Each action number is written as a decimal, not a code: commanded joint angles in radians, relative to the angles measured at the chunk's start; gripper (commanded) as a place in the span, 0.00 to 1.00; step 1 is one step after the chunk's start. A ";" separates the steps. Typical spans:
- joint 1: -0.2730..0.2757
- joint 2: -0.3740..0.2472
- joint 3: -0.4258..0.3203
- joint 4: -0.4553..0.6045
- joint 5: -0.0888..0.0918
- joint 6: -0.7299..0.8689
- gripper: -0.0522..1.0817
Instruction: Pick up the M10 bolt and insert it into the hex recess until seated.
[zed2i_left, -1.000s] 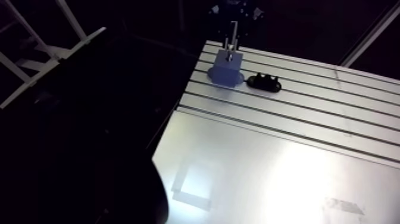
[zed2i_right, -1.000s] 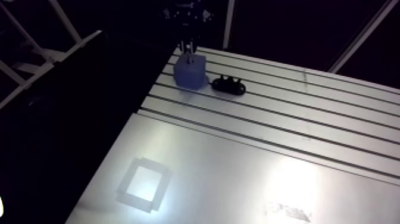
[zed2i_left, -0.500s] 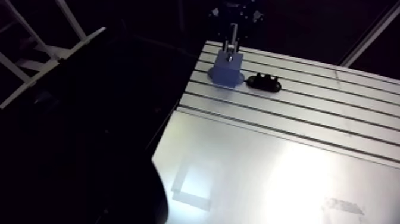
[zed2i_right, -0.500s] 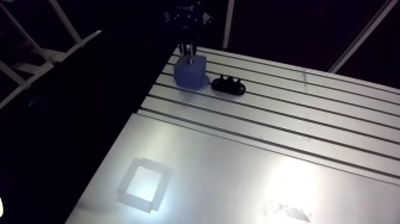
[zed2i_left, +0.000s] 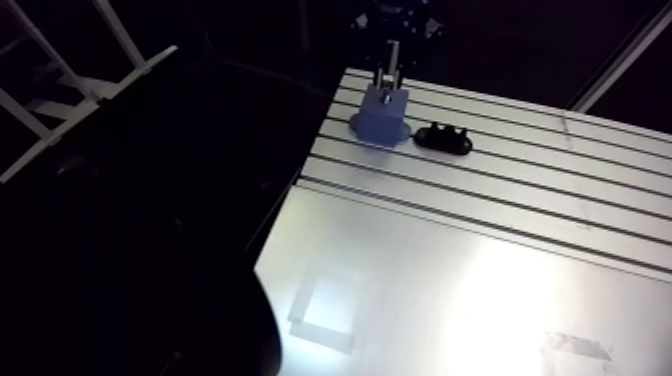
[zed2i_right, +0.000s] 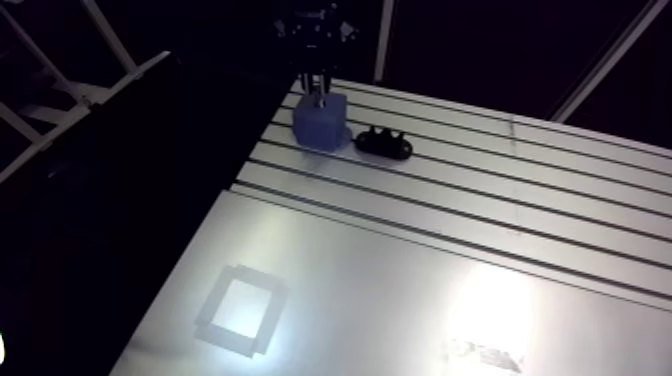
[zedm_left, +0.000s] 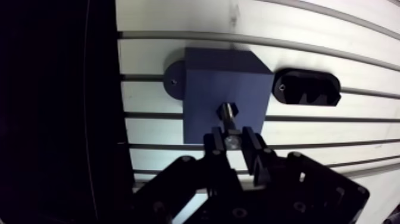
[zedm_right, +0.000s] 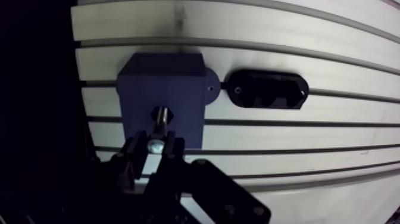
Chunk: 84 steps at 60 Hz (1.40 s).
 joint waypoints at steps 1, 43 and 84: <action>0.000 0.000 -0.001 0.000 0.000 0.001 0.66; -0.008 0.000 -0.005 0.000 -0.005 0.001 0.05; -0.006 -0.002 0.001 0.000 -0.004 0.001 0.05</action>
